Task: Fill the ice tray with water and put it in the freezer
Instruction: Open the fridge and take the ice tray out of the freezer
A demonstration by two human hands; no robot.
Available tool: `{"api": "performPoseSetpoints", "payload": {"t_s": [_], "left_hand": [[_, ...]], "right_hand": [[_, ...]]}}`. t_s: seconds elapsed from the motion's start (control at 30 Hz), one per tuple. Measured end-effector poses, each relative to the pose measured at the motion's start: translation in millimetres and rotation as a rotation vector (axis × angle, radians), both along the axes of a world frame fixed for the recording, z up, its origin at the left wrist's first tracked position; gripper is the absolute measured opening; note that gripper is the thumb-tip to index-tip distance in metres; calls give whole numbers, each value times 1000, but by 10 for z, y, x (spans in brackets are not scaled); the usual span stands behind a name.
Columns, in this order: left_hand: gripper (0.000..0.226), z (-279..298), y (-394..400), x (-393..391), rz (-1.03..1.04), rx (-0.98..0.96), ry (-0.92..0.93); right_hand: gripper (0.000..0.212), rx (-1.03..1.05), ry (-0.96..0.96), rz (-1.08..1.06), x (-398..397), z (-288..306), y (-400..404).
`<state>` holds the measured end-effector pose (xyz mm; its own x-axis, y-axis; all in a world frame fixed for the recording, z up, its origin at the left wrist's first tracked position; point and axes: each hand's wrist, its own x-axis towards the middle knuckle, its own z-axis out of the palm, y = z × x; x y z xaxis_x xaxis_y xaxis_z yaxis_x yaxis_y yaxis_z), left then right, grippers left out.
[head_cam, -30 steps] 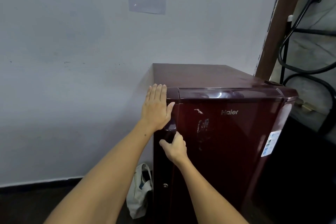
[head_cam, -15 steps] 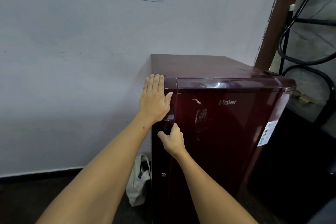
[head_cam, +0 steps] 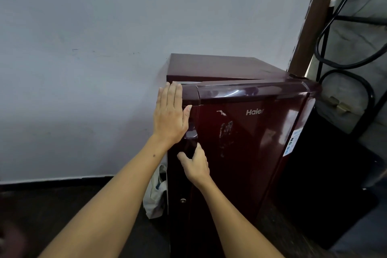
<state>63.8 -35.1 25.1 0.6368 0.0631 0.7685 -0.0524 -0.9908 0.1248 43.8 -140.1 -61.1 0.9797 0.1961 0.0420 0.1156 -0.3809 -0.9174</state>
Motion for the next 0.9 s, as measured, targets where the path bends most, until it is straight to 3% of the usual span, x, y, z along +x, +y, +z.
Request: {"api": "performPoseSetpoints", "payload": {"t_s": [0.43,0.63,0.77,0.9], "left_hand": [[57,-37,-851,-850,53,-34,-67],[59,-50,-1342,-1206,74,-84,-63],[54,-68,-1706,-1446,-35,-214,-129],[51,-186,-1990,-1664,-177,-319,-258]], "right_hand": [[21,92,-78,62,-715,-236,-836],[14,195,-155,-4,-1018,-377,-1216],[11,277,-236,-121,-1223,-472,-1462],[50,298,-374,-264,-1400,-553,-1721]]}}
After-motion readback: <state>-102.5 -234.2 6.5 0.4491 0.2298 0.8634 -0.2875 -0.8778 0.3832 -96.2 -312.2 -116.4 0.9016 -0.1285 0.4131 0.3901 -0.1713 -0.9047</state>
